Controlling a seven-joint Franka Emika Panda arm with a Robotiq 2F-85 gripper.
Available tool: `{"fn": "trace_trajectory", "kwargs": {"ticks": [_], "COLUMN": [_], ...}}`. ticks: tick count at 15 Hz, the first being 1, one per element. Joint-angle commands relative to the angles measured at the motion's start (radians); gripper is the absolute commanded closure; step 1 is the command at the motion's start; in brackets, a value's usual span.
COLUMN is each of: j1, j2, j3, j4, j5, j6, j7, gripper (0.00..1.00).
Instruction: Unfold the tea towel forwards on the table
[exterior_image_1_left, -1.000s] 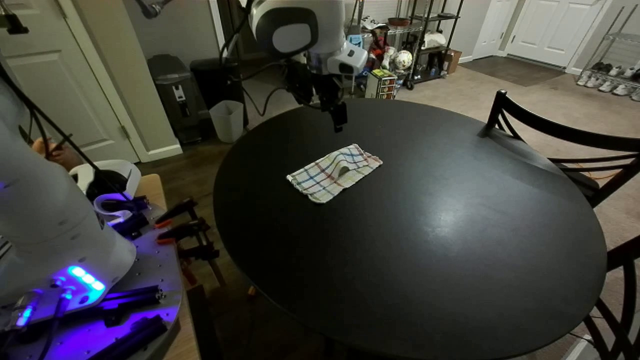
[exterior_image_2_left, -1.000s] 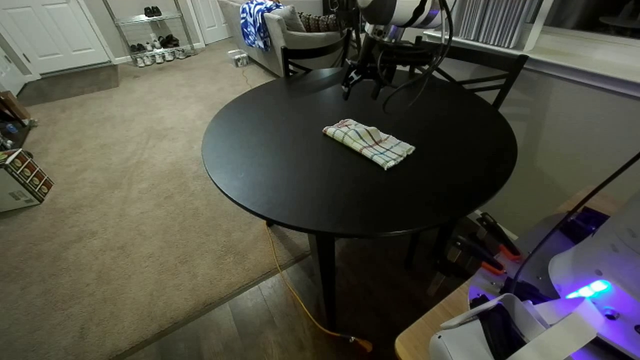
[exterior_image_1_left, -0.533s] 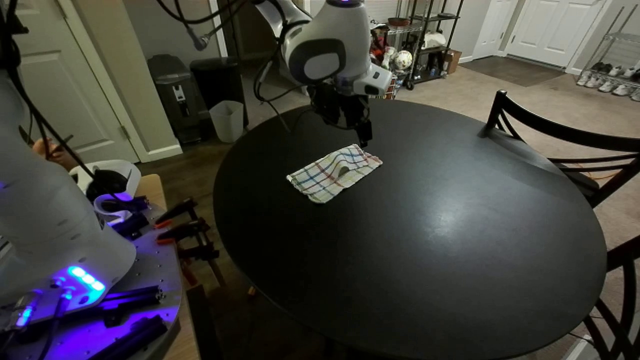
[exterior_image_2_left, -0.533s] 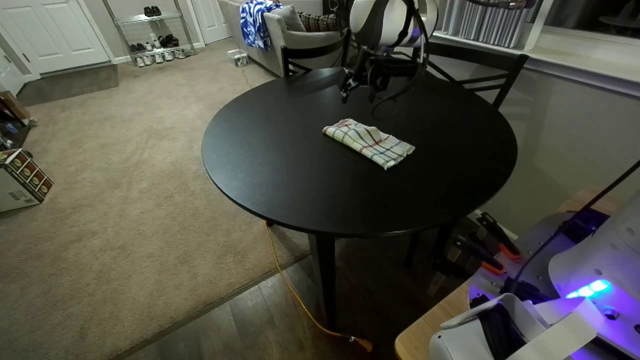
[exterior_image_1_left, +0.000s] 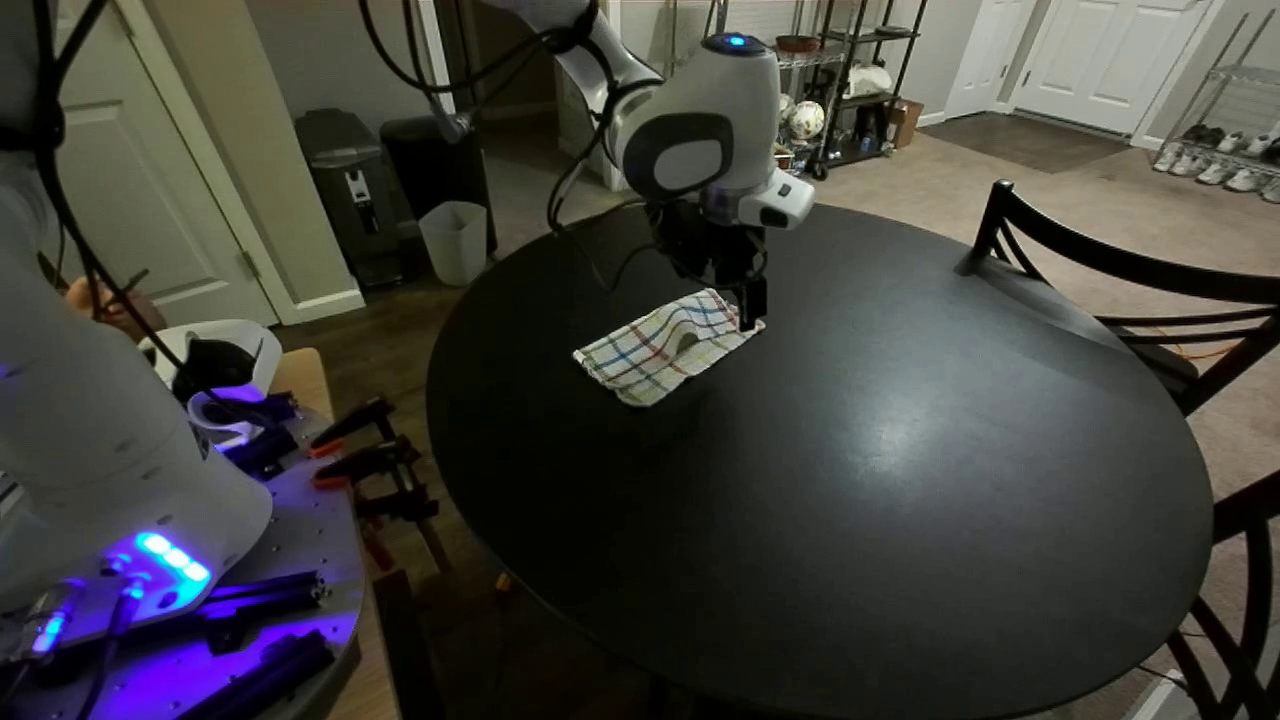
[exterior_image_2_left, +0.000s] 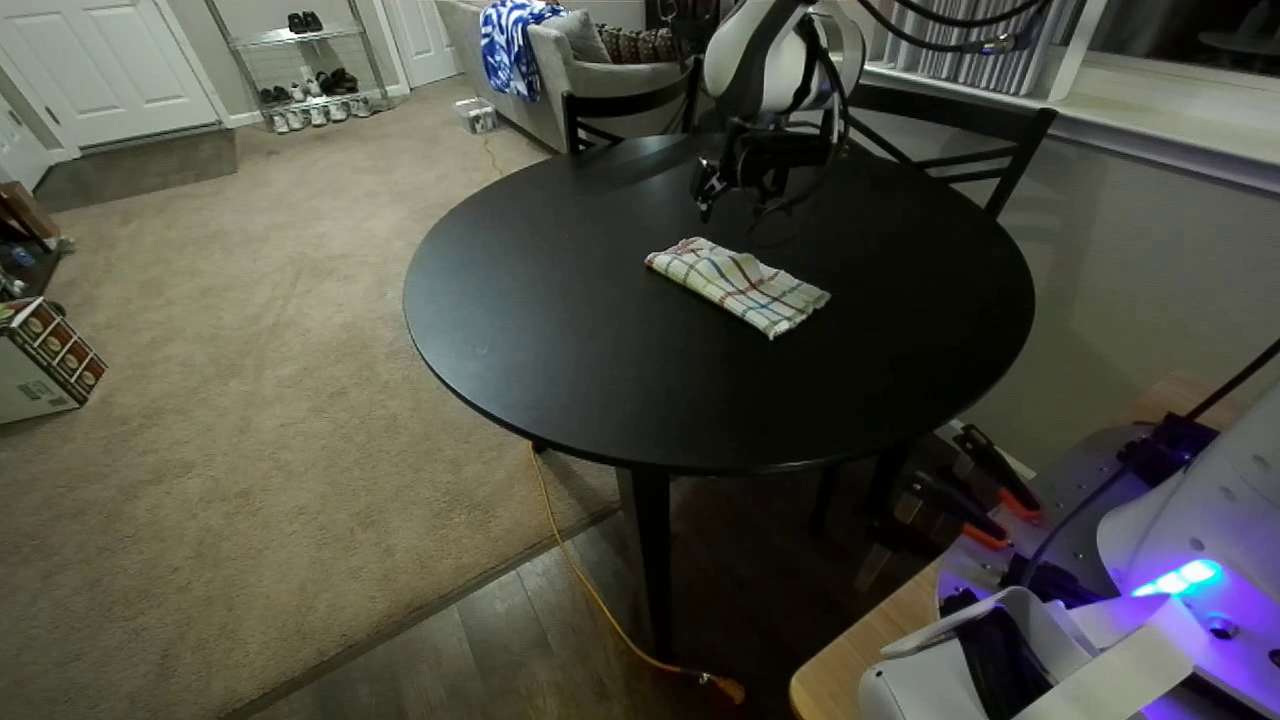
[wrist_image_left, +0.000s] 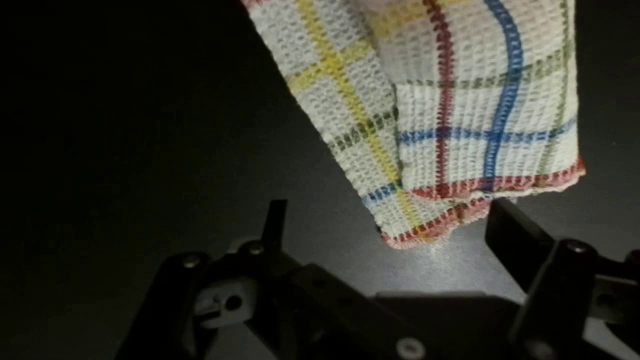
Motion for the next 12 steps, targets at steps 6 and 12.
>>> {"fn": "trace_trajectory", "kwargs": {"ticks": [6,12], "j1": [-0.016,-0.038], "j2": [0.05,0.011], "j3": [-0.01,0.04], "j4": [0.105,0.03], "j5": [-0.019,0.008], "j6": [-0.218,-0.206], "j7": [0.097,0.014], "gripper": [0.0,0.0]}}
